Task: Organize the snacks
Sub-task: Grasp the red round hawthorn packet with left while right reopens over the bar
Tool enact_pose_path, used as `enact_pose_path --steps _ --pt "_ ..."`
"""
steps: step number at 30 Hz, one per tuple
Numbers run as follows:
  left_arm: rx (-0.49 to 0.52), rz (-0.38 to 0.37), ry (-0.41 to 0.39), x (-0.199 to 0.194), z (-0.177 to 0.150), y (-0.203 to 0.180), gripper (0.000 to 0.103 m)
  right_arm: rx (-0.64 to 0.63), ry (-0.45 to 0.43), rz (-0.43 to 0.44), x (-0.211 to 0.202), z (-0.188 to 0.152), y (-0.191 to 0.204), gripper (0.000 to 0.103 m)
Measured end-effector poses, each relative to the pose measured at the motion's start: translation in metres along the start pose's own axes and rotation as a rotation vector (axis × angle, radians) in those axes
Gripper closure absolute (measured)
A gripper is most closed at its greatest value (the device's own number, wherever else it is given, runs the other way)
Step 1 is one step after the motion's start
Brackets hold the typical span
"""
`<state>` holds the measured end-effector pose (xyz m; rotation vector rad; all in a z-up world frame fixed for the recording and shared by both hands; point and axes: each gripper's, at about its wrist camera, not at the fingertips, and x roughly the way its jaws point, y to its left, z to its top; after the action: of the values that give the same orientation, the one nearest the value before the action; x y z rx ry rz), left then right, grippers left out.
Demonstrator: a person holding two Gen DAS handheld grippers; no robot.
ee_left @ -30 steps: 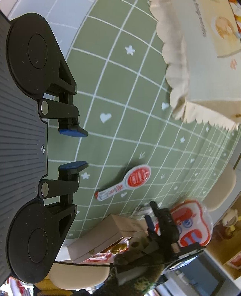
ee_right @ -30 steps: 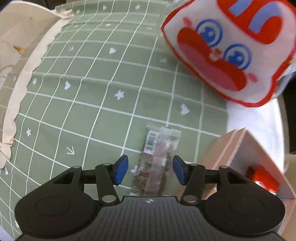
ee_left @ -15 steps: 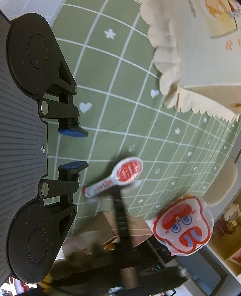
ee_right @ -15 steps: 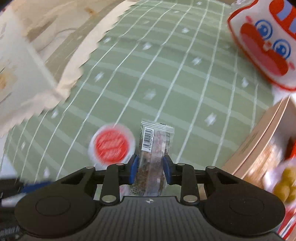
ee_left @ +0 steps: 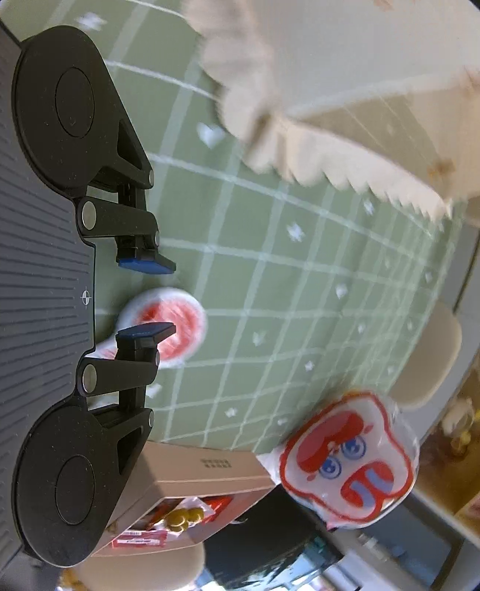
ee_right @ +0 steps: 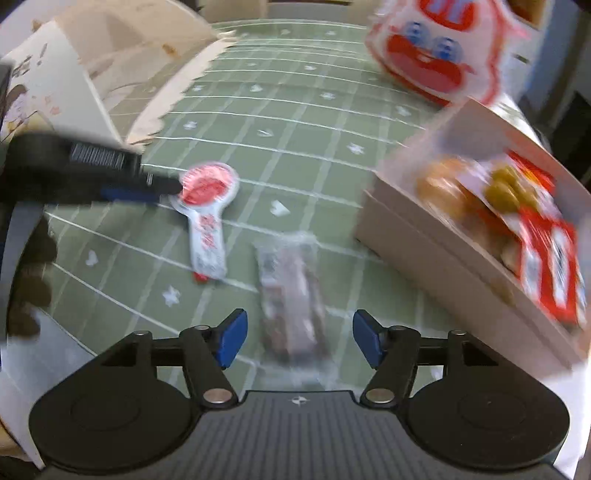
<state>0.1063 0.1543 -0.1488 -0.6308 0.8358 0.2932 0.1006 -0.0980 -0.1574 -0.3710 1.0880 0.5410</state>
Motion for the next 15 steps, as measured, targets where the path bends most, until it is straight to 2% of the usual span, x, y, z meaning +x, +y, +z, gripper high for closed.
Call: enact_pose_path --steps 3,5,7,11,13,15 --pt "0.121 -0.01 -0.001 0.017 0.007 -0.024 0.068 -0.004 -0.019 -0.029 -0.002 -0.02 -0.003 0.033" --pt "0.227 -0.028 0.031 0.03 0.007 -0.043 0.066 -0.007 -0.043 -0.049 -0.006 -0.033 -0.004 0.025" --pt "0.321 -0.046 0.044 0.037 0.002 -0.061 0.065 0.036 -0.059 -0.037 -0.007 -0.042 -0.01 0.02" --pt "0.456 -0.039 0.065 0.025 -0.013 -0.081 0.065 0.071 -0.098 -0.053 -0.006 -0.053 -0.011 0.008" --pt "0.519 -0.027 0.075 0.011 -0.024 -0.085 0.065 0.079 -0.111 -0.06 -0.006 -0.055 -0.012 0.006" --pt "0.515 -0.032 0.106 0.004 -0.033 -0.086 0.065 0.088 -0.123 -0.066 -0.006 -0.056 -0.012 0.004"
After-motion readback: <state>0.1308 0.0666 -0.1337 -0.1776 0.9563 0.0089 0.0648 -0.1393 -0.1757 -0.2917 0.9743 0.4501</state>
